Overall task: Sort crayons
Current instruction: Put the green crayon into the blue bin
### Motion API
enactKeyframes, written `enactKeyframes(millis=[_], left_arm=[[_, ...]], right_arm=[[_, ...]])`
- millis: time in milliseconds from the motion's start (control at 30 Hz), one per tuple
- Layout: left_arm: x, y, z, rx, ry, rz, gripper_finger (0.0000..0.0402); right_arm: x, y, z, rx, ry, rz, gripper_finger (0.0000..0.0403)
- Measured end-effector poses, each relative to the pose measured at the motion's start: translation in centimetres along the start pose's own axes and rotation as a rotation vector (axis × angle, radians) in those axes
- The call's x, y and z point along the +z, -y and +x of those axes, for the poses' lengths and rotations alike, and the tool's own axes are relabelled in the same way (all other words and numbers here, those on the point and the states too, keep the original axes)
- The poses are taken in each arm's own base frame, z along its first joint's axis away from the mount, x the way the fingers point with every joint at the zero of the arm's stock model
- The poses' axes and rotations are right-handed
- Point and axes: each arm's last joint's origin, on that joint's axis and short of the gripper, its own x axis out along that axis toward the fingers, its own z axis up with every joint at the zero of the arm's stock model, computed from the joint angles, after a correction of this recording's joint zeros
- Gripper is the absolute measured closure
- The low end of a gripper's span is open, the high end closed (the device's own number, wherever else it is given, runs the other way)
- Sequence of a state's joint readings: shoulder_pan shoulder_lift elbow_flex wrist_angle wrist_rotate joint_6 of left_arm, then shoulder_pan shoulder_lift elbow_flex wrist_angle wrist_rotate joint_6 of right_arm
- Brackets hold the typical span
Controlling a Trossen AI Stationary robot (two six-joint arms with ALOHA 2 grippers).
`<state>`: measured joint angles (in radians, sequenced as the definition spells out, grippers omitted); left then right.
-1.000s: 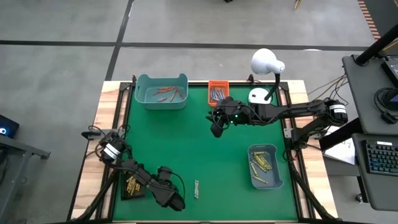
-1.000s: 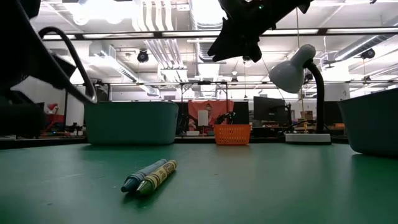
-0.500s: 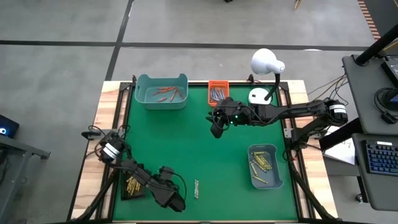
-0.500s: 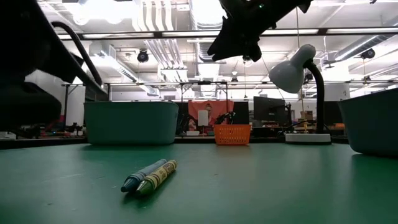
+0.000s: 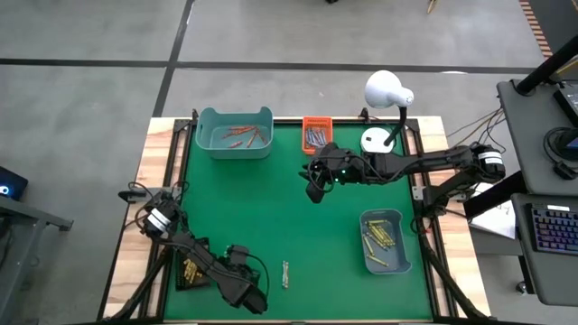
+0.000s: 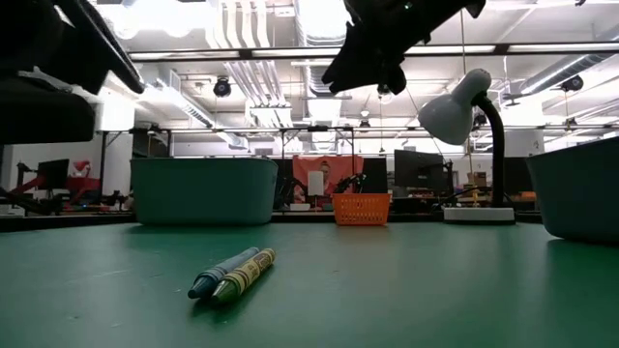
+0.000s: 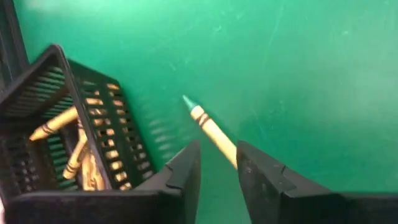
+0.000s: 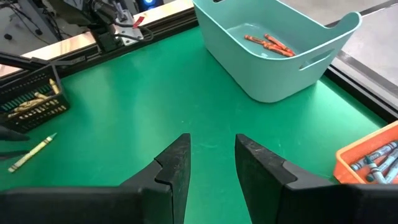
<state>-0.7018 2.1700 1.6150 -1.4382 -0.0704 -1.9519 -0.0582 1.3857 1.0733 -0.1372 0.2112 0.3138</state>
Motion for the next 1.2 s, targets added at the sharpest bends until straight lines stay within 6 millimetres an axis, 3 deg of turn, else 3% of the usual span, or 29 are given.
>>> enactKeyframes(millis=[300,1200], left_arm=[[-0.2,0.5,0.6,-0.056,0.049,-0.032,0.0268],[-1.2,0.8,2.1,-0.140,0.115,-0.092,0.0268]], right_arm=[[-0.1,-0.3,-0.1,0.008,-0.001,-0.005,0.0289],[-0.2,-0.7,-0.2,0.020,-0.003,0.008,0.0289]])
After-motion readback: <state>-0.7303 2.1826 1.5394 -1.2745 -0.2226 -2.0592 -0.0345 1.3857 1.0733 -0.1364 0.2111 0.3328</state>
